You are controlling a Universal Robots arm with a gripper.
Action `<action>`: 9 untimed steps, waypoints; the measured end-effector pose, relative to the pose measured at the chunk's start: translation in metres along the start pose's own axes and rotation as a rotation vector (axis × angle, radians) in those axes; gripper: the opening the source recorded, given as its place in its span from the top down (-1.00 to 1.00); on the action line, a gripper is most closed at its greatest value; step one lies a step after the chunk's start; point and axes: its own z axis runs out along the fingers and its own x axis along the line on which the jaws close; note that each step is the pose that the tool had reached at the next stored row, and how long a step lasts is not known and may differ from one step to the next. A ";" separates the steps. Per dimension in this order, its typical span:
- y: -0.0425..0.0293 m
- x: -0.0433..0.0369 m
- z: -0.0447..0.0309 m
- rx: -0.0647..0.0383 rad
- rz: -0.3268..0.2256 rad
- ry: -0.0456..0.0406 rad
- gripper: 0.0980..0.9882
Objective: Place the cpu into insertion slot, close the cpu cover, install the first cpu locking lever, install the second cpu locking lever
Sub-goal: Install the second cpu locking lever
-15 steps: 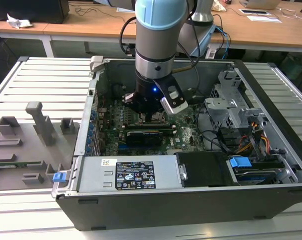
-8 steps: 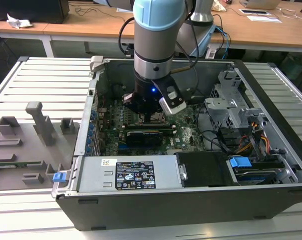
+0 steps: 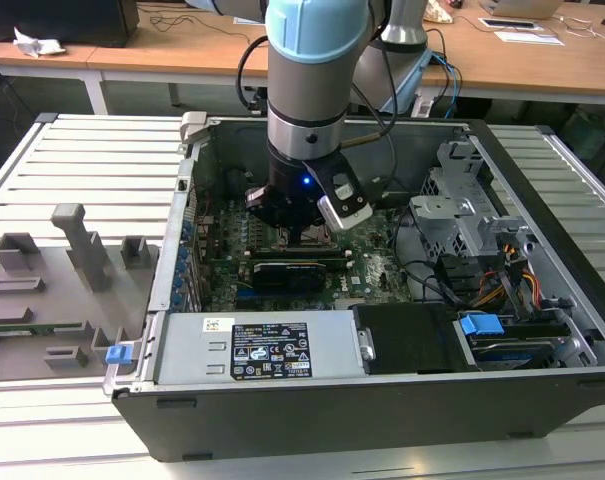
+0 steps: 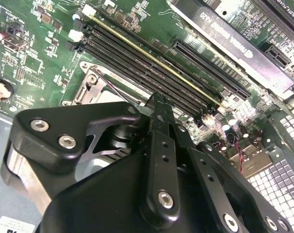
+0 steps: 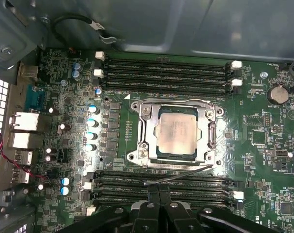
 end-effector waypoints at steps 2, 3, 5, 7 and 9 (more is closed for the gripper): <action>0.0003 0.0000 -0.0016 0.000 0.000 -0.0001 0.98; 0.0010 -0.0001 -0.0068 0.000 0.000 0.0000 0.98; 0.0015 -0.0007 -0.0097 -0.003 0.000 -0.0002 0.98; 0.0014 -0.0012 -0.0089 -0.022 0.000 -0.0012 0.98; 0.0012 -0.0012 -0.0077 -0.049 0.000 -0.0028 0.98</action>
